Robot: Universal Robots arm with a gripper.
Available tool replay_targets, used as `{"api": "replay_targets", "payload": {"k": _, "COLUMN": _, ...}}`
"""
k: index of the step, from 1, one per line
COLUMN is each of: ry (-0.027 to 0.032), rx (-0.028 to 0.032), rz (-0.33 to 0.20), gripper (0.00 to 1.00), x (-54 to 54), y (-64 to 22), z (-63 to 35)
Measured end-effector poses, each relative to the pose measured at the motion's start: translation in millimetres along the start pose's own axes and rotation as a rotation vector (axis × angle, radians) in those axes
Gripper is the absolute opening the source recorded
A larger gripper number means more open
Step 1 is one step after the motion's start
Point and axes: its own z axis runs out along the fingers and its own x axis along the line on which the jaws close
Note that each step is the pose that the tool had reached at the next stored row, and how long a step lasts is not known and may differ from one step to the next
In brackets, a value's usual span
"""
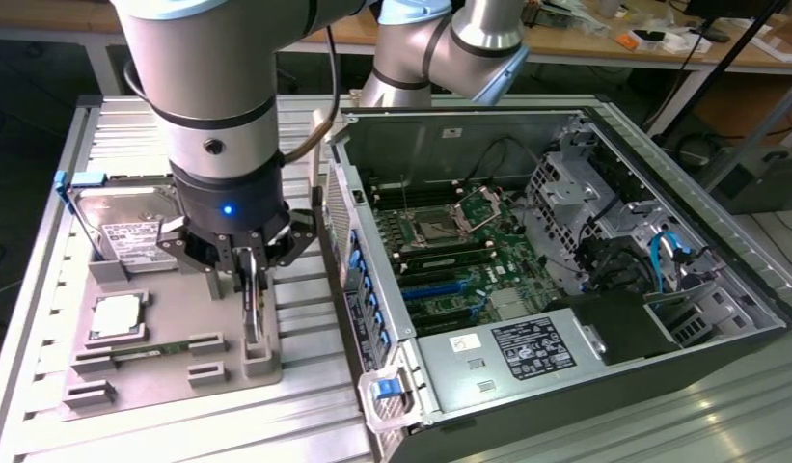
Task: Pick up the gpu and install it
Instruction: 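Pick up the gpu and move the gpu toward the slot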
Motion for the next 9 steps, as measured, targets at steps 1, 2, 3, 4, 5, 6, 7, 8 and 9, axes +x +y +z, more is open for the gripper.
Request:
{"api": "replay_targets", "payload": {"k": 1, "ry": -0.0003, "rx": -0.0003, "rz": 0.0, "gripper": 0.27, "x": 0.0, "y": 0.0, "z": -0.9}}
{"api": "replay_targets", "payload": {"k": 2, "ry": -0.0003, "rx": -0.0003, "rz": 0.0, "gripper": 0.27, "x": -0.1, "y": 0.1, "z": -1.9}}
{"api": "replay_targets", "payload": {"k": 3, "ry": -0.0004, "rx": -0.0003, "rz": 0.0, "gripper": 0.27, "x": -0.1, "y": 0.1, "z": -3.5}}
{"api": "replay_targets", "payload": {"k": 4, "ry": -0.0003, "rx": -0.0003, "rz": 0.0, "gripper": 0.27, "x": -0.2, "y": 0.2, "z": -5.2}}
{"api": "replay_targets", "payload": {"k": 5, "ry": -0.0003, "rx": -0.0003, "rz": 0.0, "gripper": 0.27, "x": -0.2, "y": 0.2, "z": -6.5}}
{"api": "replay_targets", "payload": {"k": 6, "ry": -0.0003, "rx": -0.0003, "rz": 0.0, "gripper": 0.27, "x": -0.3, "y": 0.3, "z": -8.4}}
{"api": "replay_targets", "payload": {"k": 7, "ry": -0.0003, "rx": -0.0003, "rz": 0.0, "gripper": 0.27, "x": -0.3, "y": 0.3, "z": -10.0}}
{"api": "replay_targets", "payload": {"k": 8, "ry": -0.0003, "rx": -0.0003, "rz": 0.0, "gripper": 0.27, "x": -0.4, "y": 0.4, "z": -11.9}}
{"api": "replay_targets", "payload": {"k": 9, "ry": -0.0003, "rx": -0.0004, "rz": 0.0, "gripper": 0.27, "x": -0.5, "y": 0.5, "z": -14.6}}
